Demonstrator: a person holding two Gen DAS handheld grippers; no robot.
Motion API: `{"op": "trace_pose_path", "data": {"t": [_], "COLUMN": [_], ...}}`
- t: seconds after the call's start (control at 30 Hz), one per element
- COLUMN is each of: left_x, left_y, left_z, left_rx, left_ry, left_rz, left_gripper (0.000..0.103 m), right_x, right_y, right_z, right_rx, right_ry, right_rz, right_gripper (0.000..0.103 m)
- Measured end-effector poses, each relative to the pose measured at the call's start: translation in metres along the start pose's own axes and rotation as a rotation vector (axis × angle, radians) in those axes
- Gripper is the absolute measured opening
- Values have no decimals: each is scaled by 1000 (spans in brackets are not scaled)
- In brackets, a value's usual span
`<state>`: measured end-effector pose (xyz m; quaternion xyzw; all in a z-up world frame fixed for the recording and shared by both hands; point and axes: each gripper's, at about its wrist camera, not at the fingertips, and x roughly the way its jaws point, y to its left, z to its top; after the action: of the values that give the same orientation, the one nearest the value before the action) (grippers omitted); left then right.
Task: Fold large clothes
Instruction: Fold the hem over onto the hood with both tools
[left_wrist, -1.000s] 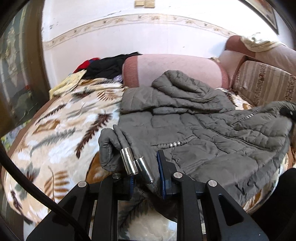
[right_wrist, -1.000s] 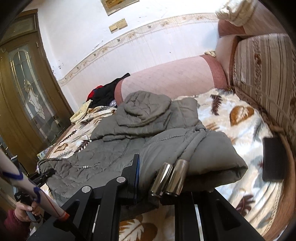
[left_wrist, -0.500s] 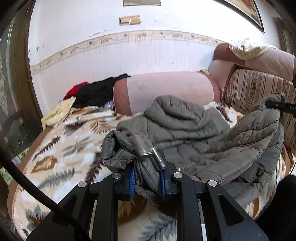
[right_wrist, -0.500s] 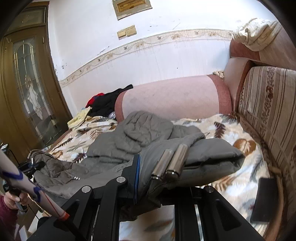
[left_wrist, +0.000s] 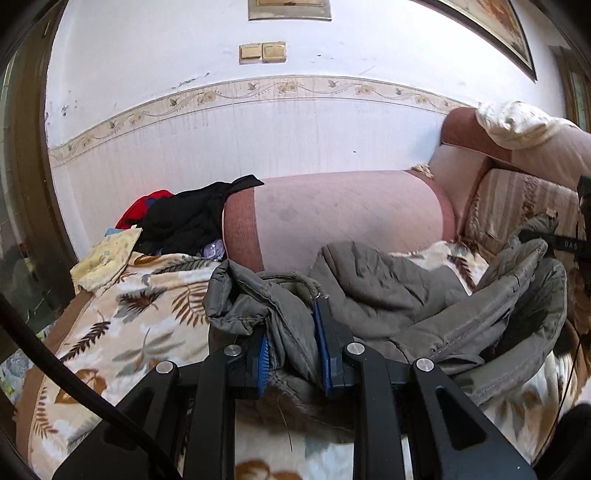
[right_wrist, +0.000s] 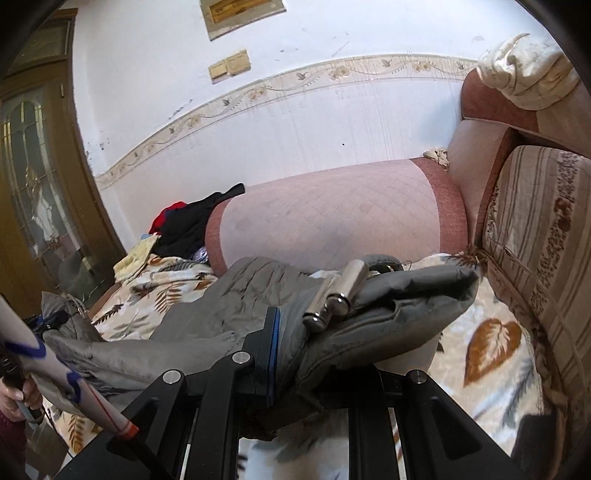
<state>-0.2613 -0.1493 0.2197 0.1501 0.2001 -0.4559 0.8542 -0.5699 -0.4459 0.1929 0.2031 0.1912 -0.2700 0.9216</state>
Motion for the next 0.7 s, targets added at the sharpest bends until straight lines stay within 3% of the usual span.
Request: {"op": "trace_pose_path", "data": {"t": [0.27,0.53,0.6,0.7], "left_x": [109,228,249,271], "left_y": [20,39,45,59], "left_z": [41,38,31,22], "left_rx": [-61,-118,-144,-209], "left_ry": [58,171,197,225], "left_rz": [57,149,161,155], "left_gripper": [21,22,25,40], "right_x": [96,210,240,277], "right_y": [-24,-52,-57,-70], "right_z": [36,45,39,28], "right_rx": [45,98,104,145], "right_ry": [70,186,217,280], "right_rz": [-59,-145,-174,-204], "right_gripper": [16,17,17,17]}}
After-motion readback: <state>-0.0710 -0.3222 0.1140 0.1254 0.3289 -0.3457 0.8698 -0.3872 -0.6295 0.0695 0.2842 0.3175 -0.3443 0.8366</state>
